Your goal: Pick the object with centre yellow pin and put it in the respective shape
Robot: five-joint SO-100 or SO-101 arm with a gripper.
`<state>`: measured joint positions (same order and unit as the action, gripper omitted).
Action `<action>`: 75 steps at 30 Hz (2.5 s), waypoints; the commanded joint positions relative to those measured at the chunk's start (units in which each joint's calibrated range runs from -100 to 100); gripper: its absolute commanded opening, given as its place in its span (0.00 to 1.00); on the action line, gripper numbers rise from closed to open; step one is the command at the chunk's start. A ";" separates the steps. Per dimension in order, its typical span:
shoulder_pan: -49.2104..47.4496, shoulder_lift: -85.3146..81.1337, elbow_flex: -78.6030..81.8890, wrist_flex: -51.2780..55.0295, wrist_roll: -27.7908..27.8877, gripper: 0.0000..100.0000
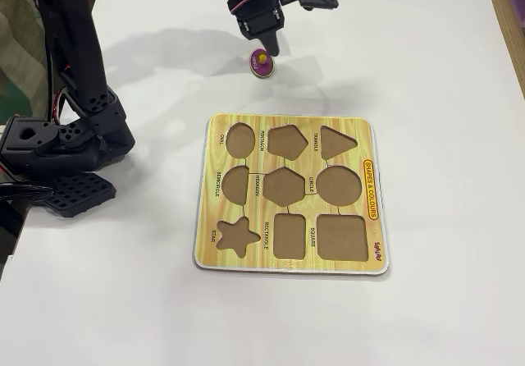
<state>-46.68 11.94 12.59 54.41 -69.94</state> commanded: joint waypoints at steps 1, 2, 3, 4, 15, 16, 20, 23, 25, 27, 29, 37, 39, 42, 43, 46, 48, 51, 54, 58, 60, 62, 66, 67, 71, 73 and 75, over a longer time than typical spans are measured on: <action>0.68 -1.15 -0.72 -0.74 0.17 0.11; 0.68 -1.06 -0.63 -0.74 0.17 0.11; 0.59 -1.06 -0.63 -0.65 0.17 0.11; 0.59 -1.06 -0.54 -0.65 0.17 0.11; 0.78 -1.73 5.40 -0.65 0.17 0.11; 0.78 -1.73 5.40 -0.65 0.17 0.11; 0.78 -1.73 4.95 -1.43 0.17 0.11; 0.68 -1.73 4.68 -1.52 0.17 0.11; 0.68 -1.73 4.86 -1.52 0.17 0.11; 0.68 -1.73 5.13 -1.52 0.17 0.11; 0.68 -1.73 5.22 -1.52 0.17 0.11; 0.78 -1.40 5.31 -1.43 0.17 0.08; 0.78 -1.40 5.31 -1.43 0.17 0.08; 0.78 -1.40 5.31 -1.43 0.17 0.07; 0.78 -1.40 5.31 -1.34 0.17 0.07; 0.78 -1.48 5.31 -1.09 0.17 0.07; 0.78 -1.57 5.31 -1.00 0.17 0.07; 0.78 -1.65 5.31 -0.83 0.17 0.05; 0.78 -1.65 5.40 -0.74 0.17 0.05; 0.78 -1.57 5.40 -0.74 0.17 0.04; 0.78 -1.65 5.40 -0.91 0.17 0.04; 0.78 -1.65 5.40 -1.00 0.17 0.04; 0.88 -1.82 5.40 -1.00 0.17 0.05; 0.88 -1.82 5.40 -0.83 0.17 0.05; 1.95 -4.16 5.94 -0.65 0.28 0.05; 3.22 -5.75 7.46 -0.65 0.28 0.05; 4.00 -7.34 9.17 -0.65 0.28 0.05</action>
<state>-44.81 9.97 20.77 53.64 -69.94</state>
